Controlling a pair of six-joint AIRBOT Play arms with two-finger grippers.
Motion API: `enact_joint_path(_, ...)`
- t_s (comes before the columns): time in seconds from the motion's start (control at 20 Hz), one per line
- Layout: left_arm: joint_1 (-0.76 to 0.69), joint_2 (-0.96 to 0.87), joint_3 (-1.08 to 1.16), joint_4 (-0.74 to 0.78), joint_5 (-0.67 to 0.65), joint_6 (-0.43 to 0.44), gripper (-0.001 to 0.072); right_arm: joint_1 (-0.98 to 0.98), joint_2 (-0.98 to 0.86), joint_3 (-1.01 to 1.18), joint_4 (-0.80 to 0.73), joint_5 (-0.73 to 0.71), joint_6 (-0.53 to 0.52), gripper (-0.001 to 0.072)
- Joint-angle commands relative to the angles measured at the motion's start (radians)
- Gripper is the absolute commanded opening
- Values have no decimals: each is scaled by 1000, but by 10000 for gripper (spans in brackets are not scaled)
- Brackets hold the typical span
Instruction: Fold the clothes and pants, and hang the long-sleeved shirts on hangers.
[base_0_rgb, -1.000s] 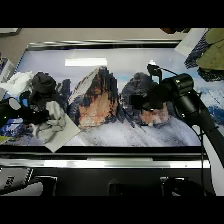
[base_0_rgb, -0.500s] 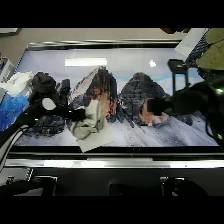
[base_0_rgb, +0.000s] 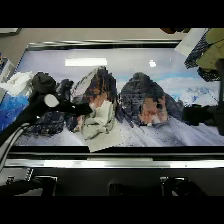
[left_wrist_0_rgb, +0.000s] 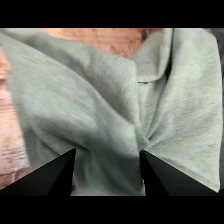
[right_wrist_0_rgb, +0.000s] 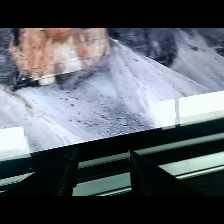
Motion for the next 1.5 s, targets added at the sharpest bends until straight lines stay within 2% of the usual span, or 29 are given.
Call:
enact_joint_path(0.0,216,109,17,2,-146,39,470,-239,21,-5,119,21,-14,383)
enact_joint_path(0.1,335,161,17,2,-195,39,470,-483,17,-81,536,156,-114,384)
enact_joint_path(0.2,416,178,17,1,-217,58,470,-637,8,-243,957,238,-291,423)
enact_joint_path(0.3,453,175,14,1,-224,60,470,-658,8,-435,1163,278,-413,441)
enact_joint_path(0.45,463,175,14,1,-219,60,470,-587,8,-693,1204,396,-484,447)
enact_joint_path(0.5,463,175,14,1,-219,60,470,-547,8,-758,1205,469,-495,452)
enact_joint_path(0.55,463,175,14,1,-220,60,470,-499,0,-816,1205,559,-496,493)
enact_joint_path(0.6,463,175,14,1,-220,60,470,-451,-20,-854,1206,631,-500,494)
enact_joint_path(0.75,463,175,14,1,-219,60,470,-280,-181,-887,1231,764,-519,494)
enact_joint_path(0.9,464,175,14,1,-221,60,470,-141,-350,-882,1335,871,-576,494)
enact_joint_path(1.1,464,175,14,1,-235,48,483,-71,-440,-882,1457,919,-695,493)
enact_joint_path(1.2,464,175,14,1,-243,48,658,-72,-441,-882,1477,923,-733,493)
enact_joint_path(1.45,464,174,14,1,-240,49,658,-71,-442,-882,1516,950,-755,491)
